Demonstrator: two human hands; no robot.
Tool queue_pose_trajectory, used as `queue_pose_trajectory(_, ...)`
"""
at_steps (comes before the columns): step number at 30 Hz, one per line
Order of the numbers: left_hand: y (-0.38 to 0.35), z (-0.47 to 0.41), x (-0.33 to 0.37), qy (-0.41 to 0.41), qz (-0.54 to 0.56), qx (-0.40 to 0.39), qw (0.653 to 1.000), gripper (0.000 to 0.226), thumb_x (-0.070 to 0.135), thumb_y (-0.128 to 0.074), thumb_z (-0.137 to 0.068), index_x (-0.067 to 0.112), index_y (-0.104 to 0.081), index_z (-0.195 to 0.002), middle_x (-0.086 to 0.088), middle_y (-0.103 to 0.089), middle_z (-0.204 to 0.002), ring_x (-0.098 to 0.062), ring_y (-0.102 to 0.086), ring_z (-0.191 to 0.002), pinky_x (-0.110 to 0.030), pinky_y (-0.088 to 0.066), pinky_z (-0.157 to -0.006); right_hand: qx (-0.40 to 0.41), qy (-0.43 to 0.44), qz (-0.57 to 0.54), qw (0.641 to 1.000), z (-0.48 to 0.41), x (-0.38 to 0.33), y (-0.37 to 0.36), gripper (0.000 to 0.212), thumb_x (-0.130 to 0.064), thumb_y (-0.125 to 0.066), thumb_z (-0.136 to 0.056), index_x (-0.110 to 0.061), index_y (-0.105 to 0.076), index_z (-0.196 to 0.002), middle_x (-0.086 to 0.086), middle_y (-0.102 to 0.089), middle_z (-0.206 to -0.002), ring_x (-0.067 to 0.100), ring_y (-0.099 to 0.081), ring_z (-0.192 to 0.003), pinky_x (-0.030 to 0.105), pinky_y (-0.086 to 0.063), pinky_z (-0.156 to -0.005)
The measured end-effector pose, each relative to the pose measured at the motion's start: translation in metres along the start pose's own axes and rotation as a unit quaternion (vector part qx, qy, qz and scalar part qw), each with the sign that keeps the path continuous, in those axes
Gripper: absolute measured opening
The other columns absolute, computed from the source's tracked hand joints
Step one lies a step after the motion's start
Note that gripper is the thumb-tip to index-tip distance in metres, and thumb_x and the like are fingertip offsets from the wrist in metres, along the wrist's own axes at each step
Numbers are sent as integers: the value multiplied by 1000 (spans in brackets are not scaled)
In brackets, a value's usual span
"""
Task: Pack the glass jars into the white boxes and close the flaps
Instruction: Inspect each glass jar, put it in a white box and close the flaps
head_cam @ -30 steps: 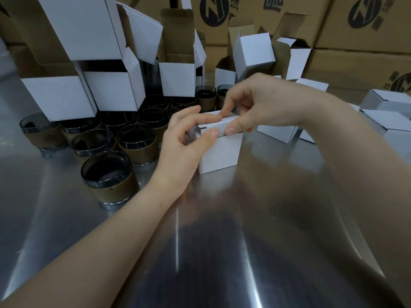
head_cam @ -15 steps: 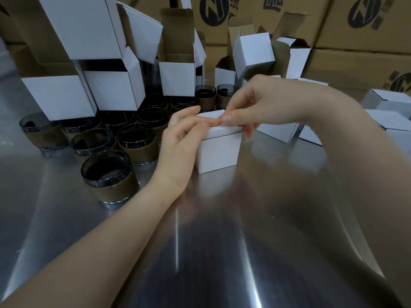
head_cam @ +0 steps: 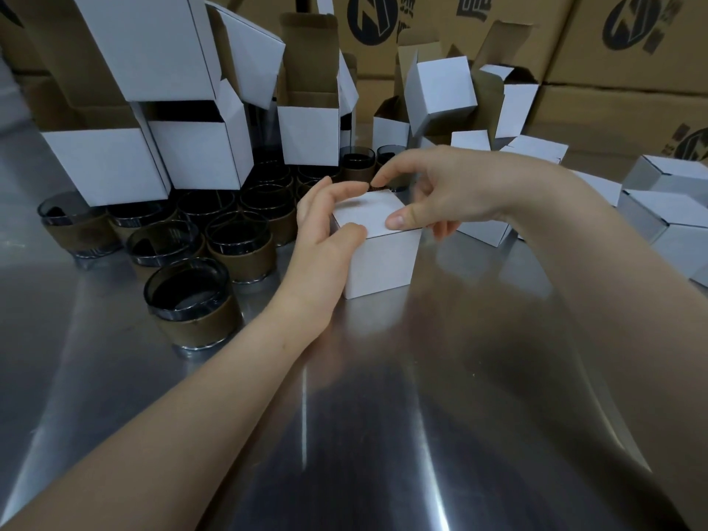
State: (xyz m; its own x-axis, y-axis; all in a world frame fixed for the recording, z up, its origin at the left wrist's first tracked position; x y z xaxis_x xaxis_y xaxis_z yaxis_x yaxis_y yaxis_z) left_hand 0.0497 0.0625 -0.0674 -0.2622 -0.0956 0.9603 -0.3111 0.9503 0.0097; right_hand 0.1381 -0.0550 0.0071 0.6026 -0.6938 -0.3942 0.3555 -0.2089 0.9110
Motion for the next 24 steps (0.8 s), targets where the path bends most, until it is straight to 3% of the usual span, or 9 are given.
queue_pose_trajectory(2,1,-1,-3,10,30,14,999,43,20,-55,-78,37,-52,-117,1,-39,-141,-15,-45,-128,-35,-47,-100,9,11,32,999,3,-1,1,56,-43,-64,-89,-34,-44,-140,-21,-49,-91,8,-58,-86,22,-48,-71)
queue_pose_trajectory(4,2,1,-4,-2,64,32,997,48,9,-59,-90,28,-43,-131,5,-45,-134,-8,-49,-123,-24,-50,-94,15,37,58,998,5,-2,-1,52,-45,-58,-93,-34,-43,-142,-17,-52,-122,8,-49,-111,24,-40,-88)
queue_pose_trajectory(7,3,2,-7,-17,79,52,995,54,1,-55,-95,16,-33,-141,9,-42,-138,-5,-43,-132,-20,-40,-108,-25,60,60,996,8,-6,-12,62,-53,-54,-92,-34,-34,-148,-13,-31,-150,8,-30,-135,26,-28,-103)
queue_pose_trajectory(11,4,3,-6,-20,77,66,995,51,4,-58,-95,14,-38,-141,3,-46,-144,-4,-43,-134,-22,-37,-111,1,52,82,995,7,-12,-13,65,-51,-65,-85,-34,-38,-142,-9,-37,-141,10,-37,-128,27,-33,-101)
queue_pose_trajectory(14,3,7,-4,-32,47,75,996,37,10,-59,-95,18,-49,-130,11,-56,-129,6,-50,-122,-11,-42,-101,30,5,136,990,9,-12,-7,66,-60,-66,-78,-36,-42,-135,-4,-43,-132,19,-44,-121,44,-36,-106)
queue_pose_trajectory(18,4,6,-3,-41,-37,79,995,17,18,-57,-97,18,-63,-113,11,-64,-106,7,-59,-99,-6,-44,-83,24,-83,196,977,14,-2,1,73,-69,-62,-77,-41,-36,-139,1,-42,-133,27,-42,-125,48,-28,-105)
queue_pose_trajectory(24,0,9,-3,-24,-85,44,995,18,10,-53,-97,18,-69,-92,5,-69,-90,-9,-63,-89,-19,-49,-78,42,-194,236,951,20,24,17,69,-65,-64,-78,-34,-43,-136,9,-43,-139,34,-35,-131,47,-25,-103)
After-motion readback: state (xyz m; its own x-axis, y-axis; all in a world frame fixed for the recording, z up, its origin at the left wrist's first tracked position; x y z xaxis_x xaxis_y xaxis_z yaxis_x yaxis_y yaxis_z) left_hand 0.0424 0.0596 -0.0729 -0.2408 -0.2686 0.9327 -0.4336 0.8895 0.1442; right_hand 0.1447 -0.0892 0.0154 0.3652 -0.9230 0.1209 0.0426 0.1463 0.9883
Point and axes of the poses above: each hand's wrist, its own z-axis away from the middle knuckle, its own y-axis out of the back of the hand, x = y × z, the point moved 4 cm from there along -z, towards the middle knuckle
